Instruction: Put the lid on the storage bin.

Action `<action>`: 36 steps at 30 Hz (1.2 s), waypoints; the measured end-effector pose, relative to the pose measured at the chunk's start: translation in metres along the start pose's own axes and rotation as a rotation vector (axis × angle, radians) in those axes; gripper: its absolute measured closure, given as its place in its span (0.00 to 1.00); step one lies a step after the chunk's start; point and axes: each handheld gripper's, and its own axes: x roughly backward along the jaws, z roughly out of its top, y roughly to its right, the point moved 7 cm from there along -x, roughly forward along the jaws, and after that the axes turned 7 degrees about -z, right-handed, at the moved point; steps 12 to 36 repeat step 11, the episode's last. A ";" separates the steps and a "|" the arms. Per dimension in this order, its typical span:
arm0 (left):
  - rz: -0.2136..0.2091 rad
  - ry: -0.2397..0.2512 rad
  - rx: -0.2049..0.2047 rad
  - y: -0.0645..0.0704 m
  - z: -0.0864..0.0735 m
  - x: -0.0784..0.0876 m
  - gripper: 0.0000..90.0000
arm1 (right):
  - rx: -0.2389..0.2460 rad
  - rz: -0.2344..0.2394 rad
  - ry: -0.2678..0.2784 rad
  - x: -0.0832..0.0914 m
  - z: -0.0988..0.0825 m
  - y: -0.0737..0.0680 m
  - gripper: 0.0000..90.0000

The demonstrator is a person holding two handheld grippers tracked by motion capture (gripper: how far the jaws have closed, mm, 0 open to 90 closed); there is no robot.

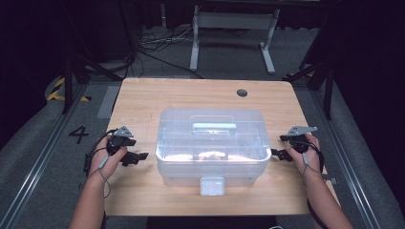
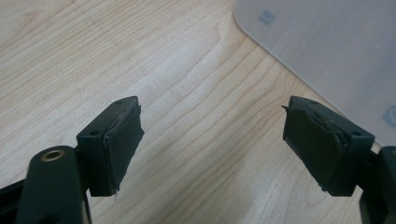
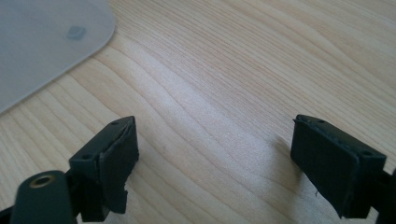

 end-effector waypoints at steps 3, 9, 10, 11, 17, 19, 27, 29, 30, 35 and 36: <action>0.000 0.006 -0.047 0.000 0.002 -0.001 0.19 | 0.012 -0.010 0.010 0.000 0.001 -0.001 0.16; -0.013 0.036 -0.027 0.001 0.005 -0.001 0.19 | -0.009 -0.001 0.020 -0.002 0.000 -0.004 0.14; -0.016 0.042 -0.018 0.001 0.005 -0.001 0.19 | -0.011 -0.003 0.020 -0.002 0.001 -0.004 0.14; -0.016 0.042 -0.018 0.001 0.005 -0.001 0.19 | -0.012 -0.003 0.019 -0.002 0.001 -0.004 0.14; -0.016 0.042 -0.018 0.001 0.005 -0.001 0.19 | -0.012 -0.003 0.019 -0.002 0.001 -0.004 0.14; -0.016 0.042 -0.018 0.001 0.005 -0.001 0.19 | -0.012 -0.003 0.019 -0.002 0.001 -0.004 0.14; -0.016 0.042 -0.018 0.001 0.005 -0.001 0.19 | -0.012 -0.003 0.019 -0.002 0.001 -0.004 0.14; -0.016 0.042 -0.018 0.001 0.005 -0.001 0.19 | -0.012 -0.003 0.019 -0.002 0.001 -0.004 0.14; -0.016 0.042 -0.018 0.001 0.005 -0.001 0.19 | -0.012 -0.003 0.019 -0.002 0.001 -0.004 0.14; -0.016 0.042 -0.018 0.001 0.005 -0.001 0.19 | -0.012 -0.003 0.019 -0.002 0.001 -0.004 0.14; -0.016 0.042 -0.018 0.001 0.005 -0.001 0.19 | -0.012 -0.003 0.019 -0.002 0.001 -0.004 0.14</action>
